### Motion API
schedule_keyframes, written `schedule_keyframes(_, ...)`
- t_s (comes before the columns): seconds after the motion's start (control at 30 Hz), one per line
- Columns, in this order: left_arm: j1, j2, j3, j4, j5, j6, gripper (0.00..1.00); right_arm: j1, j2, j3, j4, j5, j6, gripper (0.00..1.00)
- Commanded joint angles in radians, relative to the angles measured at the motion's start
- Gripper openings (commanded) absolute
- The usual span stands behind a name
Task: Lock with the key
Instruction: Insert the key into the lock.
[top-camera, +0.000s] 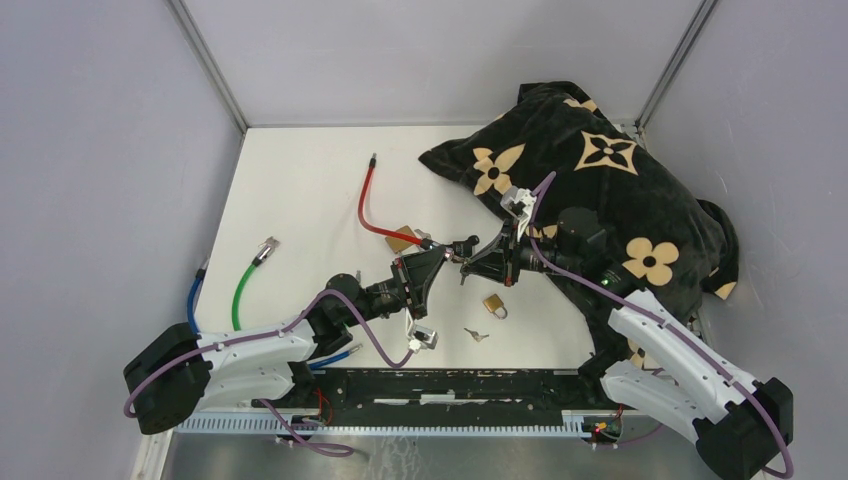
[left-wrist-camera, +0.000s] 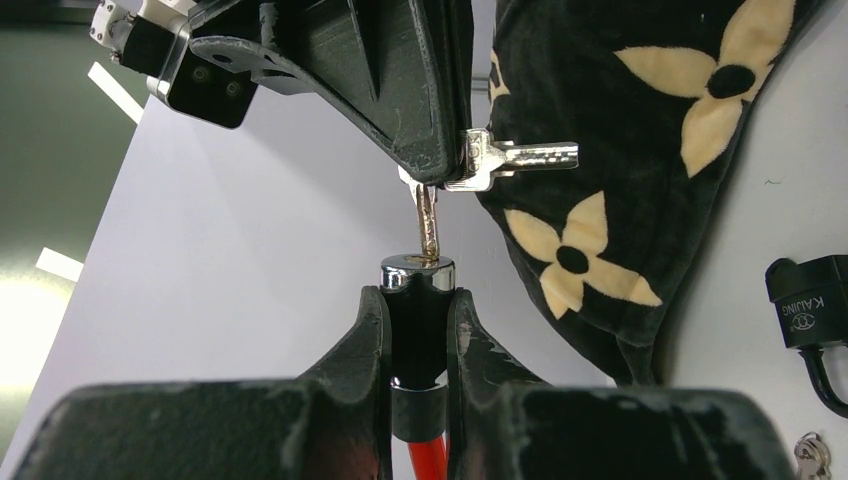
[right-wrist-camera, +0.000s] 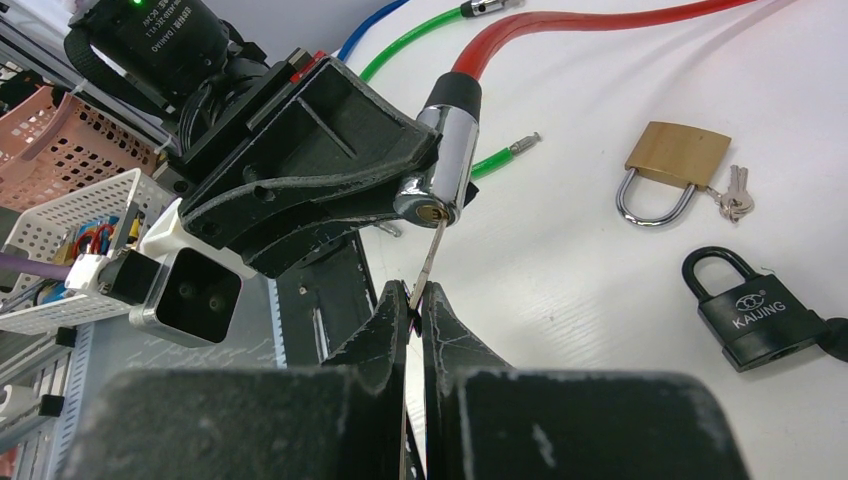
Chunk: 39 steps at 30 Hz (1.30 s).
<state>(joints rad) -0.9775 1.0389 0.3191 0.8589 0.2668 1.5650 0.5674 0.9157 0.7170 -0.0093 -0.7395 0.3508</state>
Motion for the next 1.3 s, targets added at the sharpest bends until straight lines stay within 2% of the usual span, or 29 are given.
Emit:
schedule_keyframes(0.0, -0.006, -0.003, 0.045, 0.069, 0.02, 0.048, 0.02, -0.002, 0.005, 0.007, 0.036, 0.006, -0.001, 0.0)
schedule_keyframes(0.83, -0.011, 0.0, 0.049, 0.06, 0.021, 0.048, 0.02, 0.0, -0.006, -0.018, 0.149, -0.046, 0.073, 0.0)
schedule_keyframes(1.27, -0.03, 0.016, 0.06, 0.083, 0.078, 0.056, 0.02, 0.002, 0.058, 0.022, 0.219, 0.022, 0.118, 0.0)
